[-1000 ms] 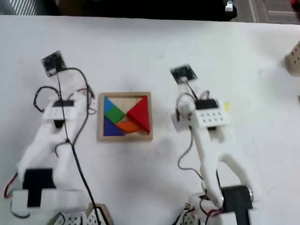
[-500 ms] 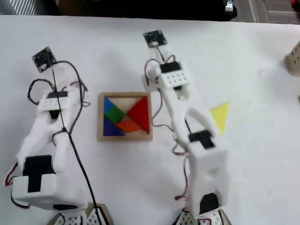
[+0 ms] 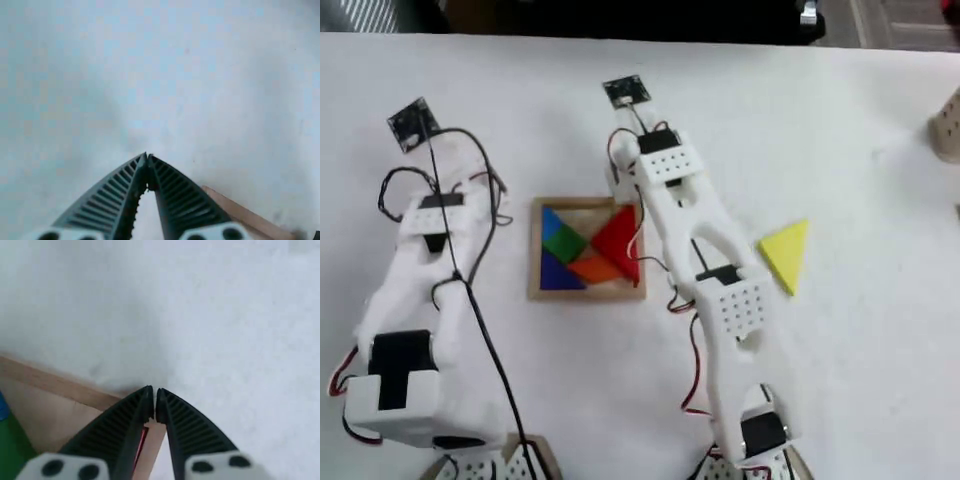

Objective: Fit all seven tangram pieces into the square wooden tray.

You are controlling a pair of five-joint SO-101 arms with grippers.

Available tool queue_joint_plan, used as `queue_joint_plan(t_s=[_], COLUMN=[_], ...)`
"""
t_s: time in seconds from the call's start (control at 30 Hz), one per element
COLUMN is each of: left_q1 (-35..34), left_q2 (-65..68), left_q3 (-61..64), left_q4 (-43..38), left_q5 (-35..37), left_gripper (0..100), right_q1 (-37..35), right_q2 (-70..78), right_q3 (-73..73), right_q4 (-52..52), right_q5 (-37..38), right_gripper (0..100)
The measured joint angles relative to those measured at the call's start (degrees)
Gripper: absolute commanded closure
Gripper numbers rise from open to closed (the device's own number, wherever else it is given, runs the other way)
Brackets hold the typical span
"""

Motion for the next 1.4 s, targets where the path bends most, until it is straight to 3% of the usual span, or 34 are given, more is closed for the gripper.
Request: queue_joint_plan(t_s=[0.6,0.73,1.1,1.4], left_q1=[0.0,0.0,0.0,-1.76], left_q2=[0.0,0.0,0.0,4.04], left_q3=[0.0,0.0,0.0,-1.67], left_q4=[0.0,0.0,0.44,8.53], left_q5=[0.0,0.0,0.0,-4.04], left_gripper=[98,98,98,98], right_q1=[-2.2,-2.73,-4.4,-8.53], right_q2=[-1.23,-8.18,-42.37,-55.82], right_q3=[0.7,10.73,49.32,70.24], right_q4=[15.74,15.12,0.09,-9.58], right_q5=[0.53,-0.79,-0.97,-0.97], right_gripper=[98.1,98.1,98.1,98.1])
